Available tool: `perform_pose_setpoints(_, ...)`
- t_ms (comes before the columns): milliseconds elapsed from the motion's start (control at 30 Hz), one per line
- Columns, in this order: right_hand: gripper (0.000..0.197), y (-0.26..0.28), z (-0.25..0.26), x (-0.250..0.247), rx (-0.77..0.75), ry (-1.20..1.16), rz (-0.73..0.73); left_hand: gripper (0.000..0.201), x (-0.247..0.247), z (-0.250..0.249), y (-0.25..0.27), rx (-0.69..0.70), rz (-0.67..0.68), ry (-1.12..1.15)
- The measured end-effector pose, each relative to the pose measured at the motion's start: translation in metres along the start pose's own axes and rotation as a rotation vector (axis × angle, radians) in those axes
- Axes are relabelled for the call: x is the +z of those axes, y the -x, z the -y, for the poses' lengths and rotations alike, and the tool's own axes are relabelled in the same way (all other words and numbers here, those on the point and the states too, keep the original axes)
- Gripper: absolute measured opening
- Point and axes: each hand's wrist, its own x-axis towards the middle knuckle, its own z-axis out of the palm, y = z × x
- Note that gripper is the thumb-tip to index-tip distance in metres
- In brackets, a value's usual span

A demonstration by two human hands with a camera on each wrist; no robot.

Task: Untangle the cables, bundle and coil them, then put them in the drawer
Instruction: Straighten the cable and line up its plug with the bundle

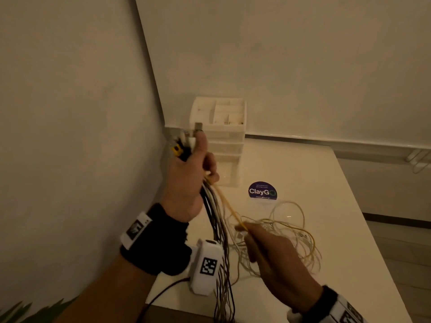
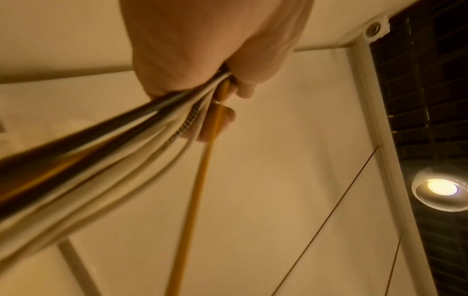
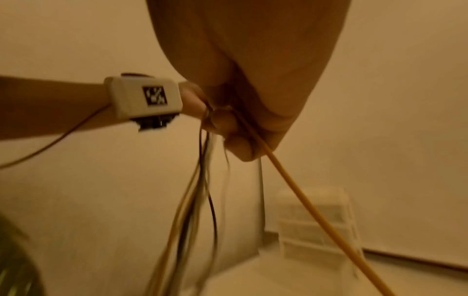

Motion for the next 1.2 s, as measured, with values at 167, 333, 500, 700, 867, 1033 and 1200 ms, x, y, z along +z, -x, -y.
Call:
perform_pose_setpoints(167,0.033,0.041,-0.059,0.0,0.252,-0.045,0.25,0.051,-0.033,-0.064,-0.008,0.021,0.1,0.089)
perform_pose_setpoints(333,0.038,0.043,-0.105,-0.015,0.459,0.124,0.368,0.051,-0.053,-0.089,-0.001,0.067,0.243,-0.222)
perform_pose_setpoints(500,0.028,-0.018,-0.066,-0.045,0.271,0.182,0.247,0.013,-0.009,0.0,0.029,-0.017,0.454,-0.611)
perform_pose_setpoints(700,0.018,-0.052,-0.025,-0.075,0.257,-0.158,0.132,0.019,0.025,0.058,0.028,-0.014,0.393,-0.653)
perform_pose_setpoints(867,0.024,-0.048,-0.023,-0.089,0.292,-0.276,0.005,0.014,0.033,0.062,0.026,-0.03,0.45,-0.628)
perform_pose_setpoints(1033,0.024,-0.051,-0.026,-0.083,0.25,-0.315,-0.051,0.018,0.04,0.068,0.022,0.023,0.333,-0.559)
perform_pose_setpoints(1200,0.026,-0.039,-0.061,-0.062,0.226,-0.332,0.004,0.019,0.037,0.044,0.009,0.126,0.156,-0.407)
